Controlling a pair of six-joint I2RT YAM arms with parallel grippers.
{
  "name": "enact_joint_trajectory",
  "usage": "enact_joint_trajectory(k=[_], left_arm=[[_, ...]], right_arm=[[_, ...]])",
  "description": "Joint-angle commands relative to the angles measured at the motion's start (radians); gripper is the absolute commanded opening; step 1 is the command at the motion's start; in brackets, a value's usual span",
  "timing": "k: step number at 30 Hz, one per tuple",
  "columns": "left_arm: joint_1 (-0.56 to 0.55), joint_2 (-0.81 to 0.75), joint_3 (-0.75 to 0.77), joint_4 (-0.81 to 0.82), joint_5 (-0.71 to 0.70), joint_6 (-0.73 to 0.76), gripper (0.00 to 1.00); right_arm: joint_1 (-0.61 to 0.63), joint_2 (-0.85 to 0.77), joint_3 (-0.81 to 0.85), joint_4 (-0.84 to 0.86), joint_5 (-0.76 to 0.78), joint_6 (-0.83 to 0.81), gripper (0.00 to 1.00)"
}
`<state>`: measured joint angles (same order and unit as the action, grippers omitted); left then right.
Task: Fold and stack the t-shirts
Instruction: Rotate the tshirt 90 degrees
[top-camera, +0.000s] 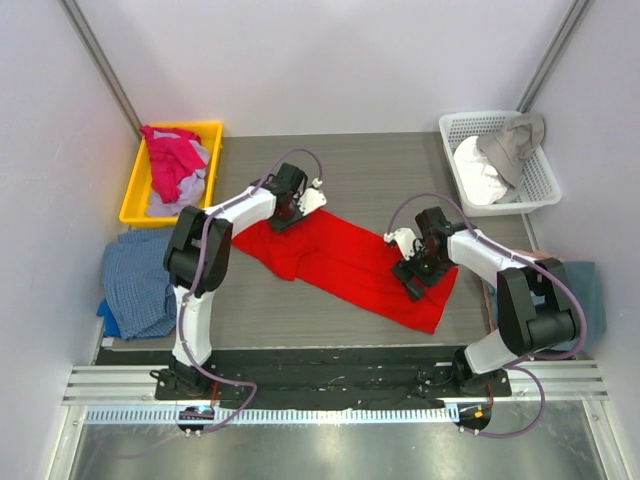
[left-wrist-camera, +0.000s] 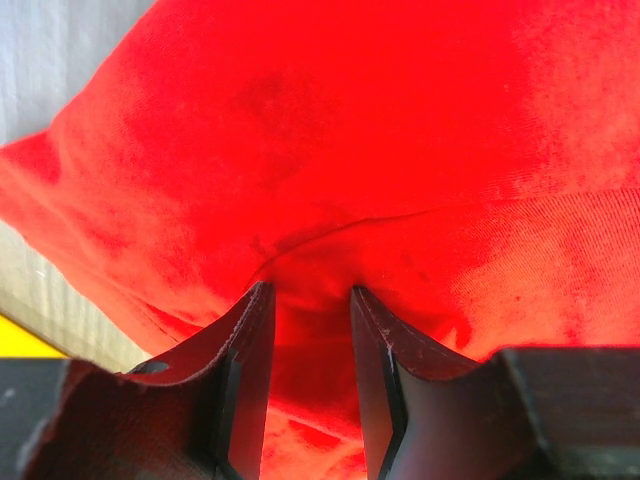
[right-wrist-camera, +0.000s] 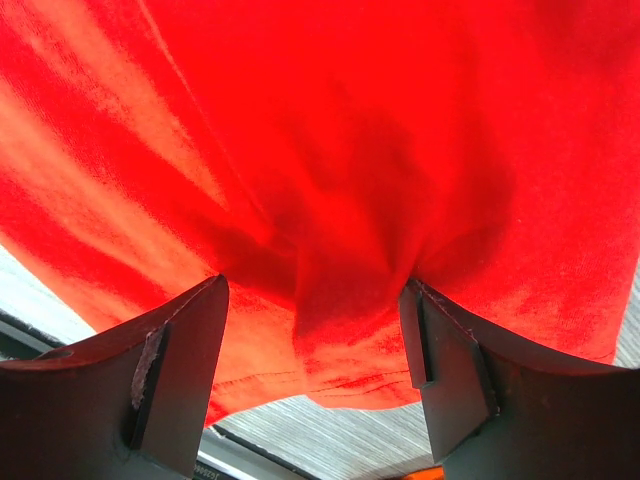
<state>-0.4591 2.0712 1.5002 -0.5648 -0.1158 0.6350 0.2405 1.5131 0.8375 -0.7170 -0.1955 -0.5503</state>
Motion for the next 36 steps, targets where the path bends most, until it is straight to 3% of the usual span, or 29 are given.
enact_joint_trajectory(k=[1, 22, 36], left_arm=[[0.008, 0.072, 0.089, -0.001, 0.013, -0.031, 0.4], [0.005, 0.392, 0.549, -0.023, -0.019, -0.043, 0.41], [0.004, 0.506, 0.709, 0.14, -0.068, 0.034, 0.47]], right_arm=[[0.04, 0.045, -0.032, 0.094, -0.001, 0.003, 0.77], [0.402, 0.144, 0.012, 0.176, 0.041, 0.058, 0.76], [0.574, 0.197, 0.129, 0.096, -0.03, 0.176, 0.76]])
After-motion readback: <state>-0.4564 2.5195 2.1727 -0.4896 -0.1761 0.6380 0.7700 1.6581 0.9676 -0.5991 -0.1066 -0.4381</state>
